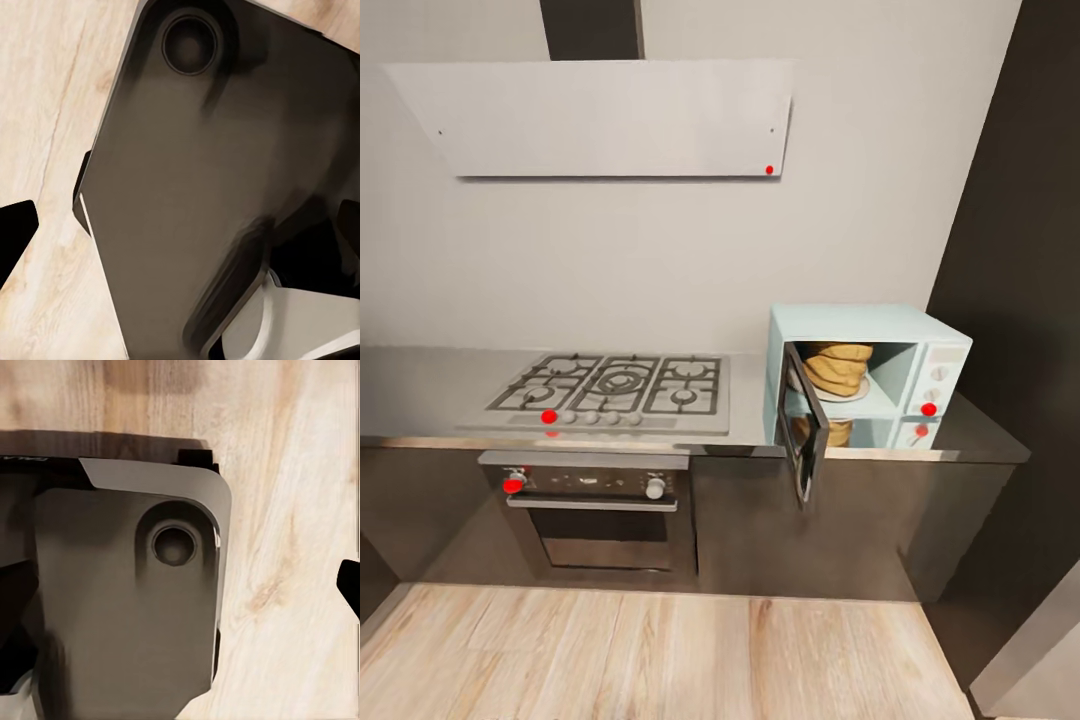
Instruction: In the kitchen, take the popcorn bag from the countertop, put it into the microwave, and heat it until the popcorn is cooked so the cooked popcorn ends up inside the bag.
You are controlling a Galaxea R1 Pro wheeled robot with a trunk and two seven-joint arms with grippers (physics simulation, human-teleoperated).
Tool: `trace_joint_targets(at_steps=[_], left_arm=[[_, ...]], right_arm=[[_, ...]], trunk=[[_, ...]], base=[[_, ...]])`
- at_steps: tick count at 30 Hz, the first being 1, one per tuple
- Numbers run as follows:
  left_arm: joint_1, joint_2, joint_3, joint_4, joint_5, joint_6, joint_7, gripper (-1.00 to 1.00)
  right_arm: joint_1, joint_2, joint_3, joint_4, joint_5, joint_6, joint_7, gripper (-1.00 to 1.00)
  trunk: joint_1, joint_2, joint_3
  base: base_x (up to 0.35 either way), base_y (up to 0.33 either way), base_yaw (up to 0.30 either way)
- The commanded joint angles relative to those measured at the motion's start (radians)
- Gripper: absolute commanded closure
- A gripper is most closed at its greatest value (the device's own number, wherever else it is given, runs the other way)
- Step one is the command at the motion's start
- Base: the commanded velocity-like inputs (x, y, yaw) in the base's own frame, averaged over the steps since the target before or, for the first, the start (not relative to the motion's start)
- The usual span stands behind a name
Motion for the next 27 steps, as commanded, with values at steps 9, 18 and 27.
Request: trace_joint_targets(at_steps=[9, 18, 27], left_arm=[[0.0, 0.0, 0.003, -0.001, 0.003, -0.002, 0.0, -1.0], [0.0, 0.0, 0.003, -0.001, 0.003, -0.002, 0.0, -1.0], [0.0, 0.0, 0.003, -0.001, 0.003, -0.002, 0.0, -1.0]], right_arm=[[-0.001, 0.0, -0.009, 0.001, 0.01, -0.006, -0.026, -1.0], [-0.001, 0.0, -0.009, 0.001, 0.01, -0.008, -0.026, -1.0], [-0.001, 0.0, -0.009, 0.001, 0.01, -0.008, -0.026, -1.0]], trunk=[[0.0, -0.001, -0.001], [0.0, -0.001, -0.001], [0.0, -0.001, -0.001]], base=[[0.0, -0.075, 0.005], [0.0, -0.276, 0.0], [0.0, -0.281, 0.0]])
